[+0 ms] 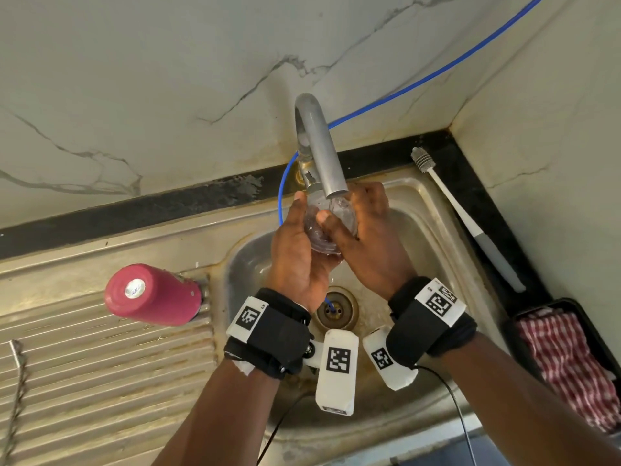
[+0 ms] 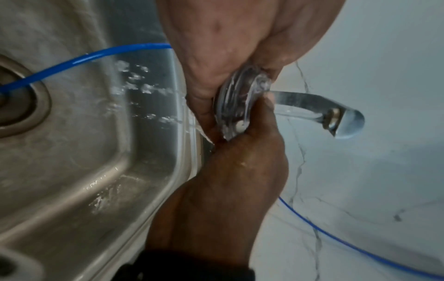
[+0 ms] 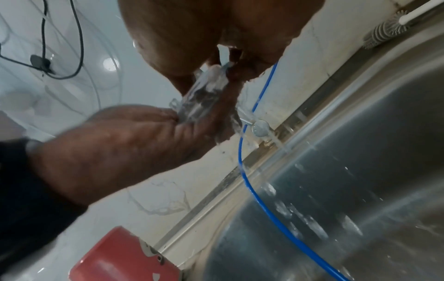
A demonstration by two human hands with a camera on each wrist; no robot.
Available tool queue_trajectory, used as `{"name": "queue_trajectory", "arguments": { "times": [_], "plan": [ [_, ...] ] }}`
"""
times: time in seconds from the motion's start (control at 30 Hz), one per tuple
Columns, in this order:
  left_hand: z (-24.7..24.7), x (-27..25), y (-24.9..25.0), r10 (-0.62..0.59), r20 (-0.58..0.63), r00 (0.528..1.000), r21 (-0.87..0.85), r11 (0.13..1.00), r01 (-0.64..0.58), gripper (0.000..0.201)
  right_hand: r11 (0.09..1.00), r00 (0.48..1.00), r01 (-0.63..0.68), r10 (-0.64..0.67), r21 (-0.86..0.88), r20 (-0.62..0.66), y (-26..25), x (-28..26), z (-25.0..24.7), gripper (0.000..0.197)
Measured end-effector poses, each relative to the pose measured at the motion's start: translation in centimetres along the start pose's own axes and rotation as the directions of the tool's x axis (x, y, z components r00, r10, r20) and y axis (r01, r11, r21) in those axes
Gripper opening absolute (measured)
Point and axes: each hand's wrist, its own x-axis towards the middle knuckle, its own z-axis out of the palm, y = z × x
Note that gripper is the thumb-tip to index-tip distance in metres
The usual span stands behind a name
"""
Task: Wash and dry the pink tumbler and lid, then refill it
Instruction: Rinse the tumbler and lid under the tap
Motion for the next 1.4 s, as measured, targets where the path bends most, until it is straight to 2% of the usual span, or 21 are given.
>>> {"name": "queue_trajectory", "arguments": {
  "times": [0.13, 0.23, 0.3, 0.37, 0.43, 0.5, 0.6, 0.7, 0.77, 0.83, 0.93, 1.03, 1.13, 1.2, 1.27, 1.33, 1.4],
  "plan": [
    [0.2, -0.1, -0.4, 0.011, 0.025, 1.0, 0.013, 1.0, -0.012, 0.049, 0.998, 0.992, -0.055, 0.055, -0.004, -0.114, -0.2, 0.3, 0.0, 0.047],
    [0.4, -0.1, -0.4, 0.065, 0.034, 0.997, 0.048, 0.997, -0.066, 0.049, 0.997, 0.976, 0.022, -0.038, -0.075, -0.216, 0.1, 0.6, 0.2, 0.025],
    [0.4, 0.2, -0.4, 0.1, 0.007, 0.995, 0.055, 0.993, -0.1, 0.054, 0.992, 0.967, 0.089, -0.107, -0.087, -0.23, 0.5, 0.5, 0.2, 0.019],
    [0.2, 0.6, -0.2, 0.122, -0.049, 0.991, 0.051, 0.992, -0.12, 0.057, 0.989, 0.977, 0.139, -0.146, -0.053, -0.153, 0.9, 0.0, 0.2, 0.027],
    [0.1, 1.0, -0.2, 0.118, -0.069, 0.991, 0.064, 0.992, -0.113, 0.054, 0.995, 0.994, 0.095, -0.095, -0.004, -0.049, 1.0, -0.8, 0.2, 0.044],
    [0.1, 1.0, -0.4, 0.081, -0.075, 0.994, 0.075, 0.994, -0.075, 0.046, 0.999, 0.999, 0.029, -0.03, -0.02, -0.032, 0.9, -1.3, 0.2, 0.058],
    [0.1, 0.7, -0.8, 0.043, -0.023, 0.999, 0.113, 0.993, -0.041, 0.052, 0.999, 0.993, -0.048, 0.05, 0.024, -0.11, 0.1, -1.2, 0.1, 0.053],
    [-0.1, 0.2, -0.6, 0.094, 0.065, 0.993, 0.167, 0.98, -0.104, 0.055, 0.996, 0.98, -0.087, 0.091, 0.031, -0.18, -0.2, -1.1, -0.4, 0.045],
    [-0.7, -0.1, -0.5, 0.125, 0.102, 0.987, 0.223, 0.964, -0.145, 0.053, 0.994, 0.979, -0.106, 0.107, 0.016, -0.171, -0.2, -1.7, -0.8, 0.038],
    [-1.7, -0.5, -0.7, 0.134, 0.103, 0.986, 0.29, 0.944, -0.158, 0.045, 0.995, 0.982, -0.096, 0.1, 0.031, -0.159, 0.0, -2.7, -1.0, 0.036],
    [-2.8, -1.0, -1.2, 0.163, 0.063, 0.985, 0.343, 0.923, -0.175, 0.037, 0.995, 0.977, -0.059, 0.075, 0.083, -0.202, 0.4, -4.1, -1.3, 0.045],
    [-3.2, -1.8, -1.3, 0.261, 0.044, 0.964, 0.322, 0.91, -0.261, 0.037, 0.987, 0.968, -0.014, 0.053, 0.158, -0.245, 0.1, -5.6, -1.2, 0.045],
    [-3.8, -2.4, -1.7, 0.354, 0.019, 0.935, 0.392, 0.858, -0.333, 0.036, 0.98, 0.959, -0.007, 0.062, 0.197, -0.276, -0.3, -6.7, -0.7, 0.044],
    [-4.4, -2.5, -2.3, 0.326, -0.02, 0.945, 0.424, 0.859, -0.287, 0.042, 0.993, 0.964, -0.033, 0.062, 0.117, -0.26, -0.2, -7.2, -0.3, 0.043],
    [-5.1, -3.0, -2.6, 0.297, -0.053, 0.953, 0.404, 0.879, -0.251, 0.044, 0.997, 0.961, -0.002, 0.025, 0.083, -0.276, -0.1, -8.0, 0.2, 0.044],
    [-5.7, -3.2, -2.7, 0.266, -0.059, 0.962, 0.398, 0.89, -0.222, 0.036, 0.998, 0.964, -0.006, 0.022, 0.061, -0.265, 0.0, -8.5, 0.7, 0.044],
    [-6.7, -4.2, -2.4, 0.181, -0.079, 0.98, 0.403, 0.905, -0.135, 0.031, 0.998, 0.974, -0.064, 0.066, 0.016, -0.214, -0.2, -9.5, 1.6, 0.045]
  ]
}}
